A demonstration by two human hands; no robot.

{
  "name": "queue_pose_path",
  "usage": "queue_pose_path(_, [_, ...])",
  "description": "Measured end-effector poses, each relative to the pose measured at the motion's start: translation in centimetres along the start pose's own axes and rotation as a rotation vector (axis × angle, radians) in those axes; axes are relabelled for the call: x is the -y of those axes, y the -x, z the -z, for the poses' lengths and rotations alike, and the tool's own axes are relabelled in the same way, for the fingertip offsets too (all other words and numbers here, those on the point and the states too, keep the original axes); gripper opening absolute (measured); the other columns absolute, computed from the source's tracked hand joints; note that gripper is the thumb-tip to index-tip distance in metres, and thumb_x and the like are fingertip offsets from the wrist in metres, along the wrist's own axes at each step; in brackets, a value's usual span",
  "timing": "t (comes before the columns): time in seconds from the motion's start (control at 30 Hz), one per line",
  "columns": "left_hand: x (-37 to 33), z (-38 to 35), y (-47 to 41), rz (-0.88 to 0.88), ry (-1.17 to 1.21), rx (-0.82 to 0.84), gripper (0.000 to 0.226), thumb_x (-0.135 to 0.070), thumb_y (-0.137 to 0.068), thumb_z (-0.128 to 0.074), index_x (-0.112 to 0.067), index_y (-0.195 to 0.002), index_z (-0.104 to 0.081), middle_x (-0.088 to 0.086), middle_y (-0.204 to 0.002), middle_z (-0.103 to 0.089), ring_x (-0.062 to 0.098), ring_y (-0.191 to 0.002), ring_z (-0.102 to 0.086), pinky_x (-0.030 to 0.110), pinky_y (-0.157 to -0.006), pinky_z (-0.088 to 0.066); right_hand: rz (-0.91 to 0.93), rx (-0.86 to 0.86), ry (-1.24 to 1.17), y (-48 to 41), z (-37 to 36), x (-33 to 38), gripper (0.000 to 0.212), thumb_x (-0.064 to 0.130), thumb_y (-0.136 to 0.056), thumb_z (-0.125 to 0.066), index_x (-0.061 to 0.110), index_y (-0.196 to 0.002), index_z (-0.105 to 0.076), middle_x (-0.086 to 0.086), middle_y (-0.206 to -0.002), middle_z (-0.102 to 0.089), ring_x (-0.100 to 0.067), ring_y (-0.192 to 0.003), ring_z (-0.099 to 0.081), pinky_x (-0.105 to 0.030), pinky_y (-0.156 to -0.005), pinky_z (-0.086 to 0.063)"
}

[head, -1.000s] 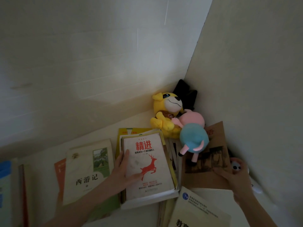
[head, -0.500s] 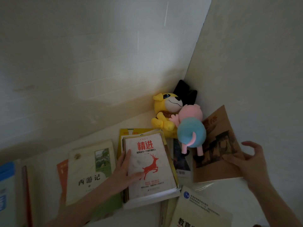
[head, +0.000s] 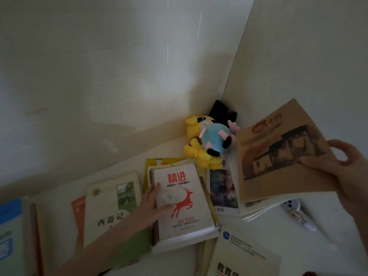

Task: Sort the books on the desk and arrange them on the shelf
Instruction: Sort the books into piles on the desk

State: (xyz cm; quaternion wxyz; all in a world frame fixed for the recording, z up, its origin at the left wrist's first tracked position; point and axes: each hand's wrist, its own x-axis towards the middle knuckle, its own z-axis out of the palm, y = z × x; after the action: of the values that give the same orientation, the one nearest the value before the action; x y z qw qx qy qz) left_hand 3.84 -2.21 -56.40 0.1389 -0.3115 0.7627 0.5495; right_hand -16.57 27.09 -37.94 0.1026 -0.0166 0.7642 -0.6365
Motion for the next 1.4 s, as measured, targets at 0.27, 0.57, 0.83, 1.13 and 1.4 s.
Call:
queue_pose_path(0.27, [-4.9, -0.5, 1.6, -0.094, 0.165, -0.02, 0.099, -0.09, -0.066, -0.039, -0.033, -0.147, -0.029, -0.005, -0.154, -0.028, 0.02, -0.138, -0.034, 0.05, -0.112, -0.03, 0.03, 0.174, -0.217, 1.6, -1.1, 2.2, 0.064, 0.004, -0.067, -0.067, 0.013, -0.129, -0.052, 0.004, -0.091, -0.076, -0.01, -0.067, -0.071, -0.024, -0.055, -0.058])
queue_pose_path(0.57, [-8.0, -0.5, 2.1, 0.005, 1.094, 0.435, 0.086, -0.064, -0.075, -0.064, -0.005, -0.135, -0.048, 0.02, -0.134, -0.051, 0.04, -0.127, -0.047, 0.054, -0.111, -0.031, -0.057, 0.379, -0.306, 3.5, -4.8, -0.9, 0.066, 0.007, -0.065, -0.066, 0.007, -0.13, -0.054, -0.012, -0.11, -0.071, -0.019, -0.078, -0.071, -0.026, -0.056, -0.056])
queue_pose_path(0.83, [-6.4, 0.6, 2.1, 0.081, 1.118, 0.206, 0.039, -0.041, -0.081, -0.062, -0.006, -0.097, -0.072, 0.015, -0.084, -0.07, 0.028, -0.071, -0.069, 0.035, -0.065, -0.058, -0.273, 0.464, -0.238, 6.5, -6.2, -7.3, 0.08, 0.022, -0.048, -0.085, 0.019, -0.123, -0.059, -0.012, -0.114, -0.07, -0.032, -0.093, -0.07, -0.038, -0.065, -0.058])
queue_pose_path(1.13, [-2.5, -0.3, 2.2, 0.066, 0.8, 0.019, 0.004, -0.009, -0.078, -0.07, -0.007, -0.077, -0.068, 0.006, -0.058, -0.058, 0.016, -0.05, -0.058, 0.026, -0.05, -0.051, -0.444, 0.474, -0.069, 6.9, -7.4, -13.3, 0.098, 0.03, -0.044, -0.095, 0.031, -0.131, -0.05, -0.007, -0.109, -0.073, -0.034, -0.092, -0.071, -0.049, -0.082, -0.056])
queue_pose_path(1.4, [-2.3, 1.2, 2.3, 0.045, 0.714, 0.01, 0.024, -0.021, -0.071, -0.074, -0.006, -0.086, -0.063, 0.003, -0.054, -0.051, 0.014, -0.045, -0.051, 0.025, -0.047, -0.044, -0.219, 0.398, 0.194, 4.0, -6.0, -12.7, 0.054, 0.011, -0.067, -0.084, 0.029, -0.111, -0.06, 0.008, -0.096, -0.071, -0.01, -0.085, -0.067, -0.022, -0.063, -0.045])
